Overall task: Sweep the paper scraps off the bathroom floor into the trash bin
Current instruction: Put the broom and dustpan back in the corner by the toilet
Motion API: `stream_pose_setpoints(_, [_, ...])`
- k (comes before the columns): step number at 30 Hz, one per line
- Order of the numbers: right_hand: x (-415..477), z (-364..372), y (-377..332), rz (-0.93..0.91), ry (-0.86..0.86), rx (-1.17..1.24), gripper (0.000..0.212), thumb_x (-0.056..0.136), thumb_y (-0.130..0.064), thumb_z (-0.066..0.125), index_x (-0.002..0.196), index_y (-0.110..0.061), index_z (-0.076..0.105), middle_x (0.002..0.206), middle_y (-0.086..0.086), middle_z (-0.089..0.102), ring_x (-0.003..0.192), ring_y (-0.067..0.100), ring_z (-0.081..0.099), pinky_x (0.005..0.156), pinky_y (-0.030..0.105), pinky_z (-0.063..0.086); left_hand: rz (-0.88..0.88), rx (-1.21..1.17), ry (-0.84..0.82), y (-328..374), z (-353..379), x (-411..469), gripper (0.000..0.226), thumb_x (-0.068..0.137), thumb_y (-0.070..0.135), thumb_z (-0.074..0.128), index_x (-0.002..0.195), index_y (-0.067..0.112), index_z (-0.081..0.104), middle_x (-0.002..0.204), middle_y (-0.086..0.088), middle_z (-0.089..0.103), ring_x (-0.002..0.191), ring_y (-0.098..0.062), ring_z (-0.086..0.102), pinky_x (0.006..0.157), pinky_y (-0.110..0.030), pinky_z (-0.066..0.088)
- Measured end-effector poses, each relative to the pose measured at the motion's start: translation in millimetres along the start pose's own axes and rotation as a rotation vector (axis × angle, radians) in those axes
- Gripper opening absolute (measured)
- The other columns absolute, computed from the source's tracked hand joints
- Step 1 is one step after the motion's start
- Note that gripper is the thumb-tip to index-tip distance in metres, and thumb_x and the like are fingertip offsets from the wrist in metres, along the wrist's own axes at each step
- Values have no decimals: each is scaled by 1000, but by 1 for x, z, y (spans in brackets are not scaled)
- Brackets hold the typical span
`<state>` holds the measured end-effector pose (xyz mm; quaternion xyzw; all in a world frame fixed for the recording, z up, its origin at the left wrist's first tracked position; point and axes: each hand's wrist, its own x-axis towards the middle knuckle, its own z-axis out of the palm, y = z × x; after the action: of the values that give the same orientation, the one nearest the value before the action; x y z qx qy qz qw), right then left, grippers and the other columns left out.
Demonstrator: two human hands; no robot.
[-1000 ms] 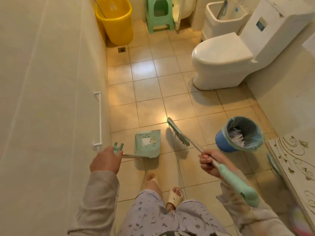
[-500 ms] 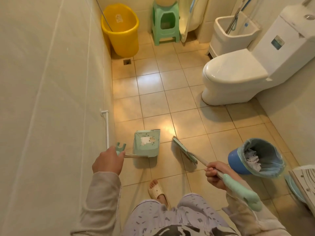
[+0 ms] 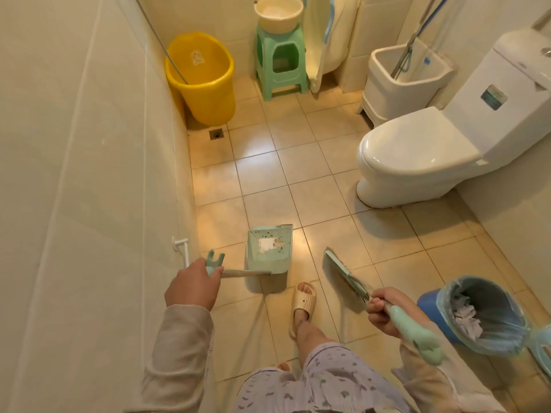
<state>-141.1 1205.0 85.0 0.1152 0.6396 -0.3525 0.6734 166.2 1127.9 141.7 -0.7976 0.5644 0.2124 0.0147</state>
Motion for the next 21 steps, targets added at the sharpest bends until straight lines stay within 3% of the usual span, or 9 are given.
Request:
stream_pose_setpoints(12, [39, 101, -173, 20, -181, 33, 29, 96, -3, 24, 70, -13, 33, 26, -3, 33, 15, 4, 30, 25, 3, 19, -130, -31, -6, 69, -32, 128, 33, 92, 38, 49, 107, 12, 62, 102, -15, 68, 96, -34, 61, 73, -32, 47])
stream_pose_setpoints(21, [79, 184, -267, 27, -225, 44, 32, 96, -4, 24, 66, -14, 32, 27, -3, 32, 15, 4, 30, 24, 5, 19, -51, 13, 67, 125, -80, 261, 35, 91, 38, 51, 115, 14, 62, 106, -12, 69, 98, -33, 63, 77, -33, 50])
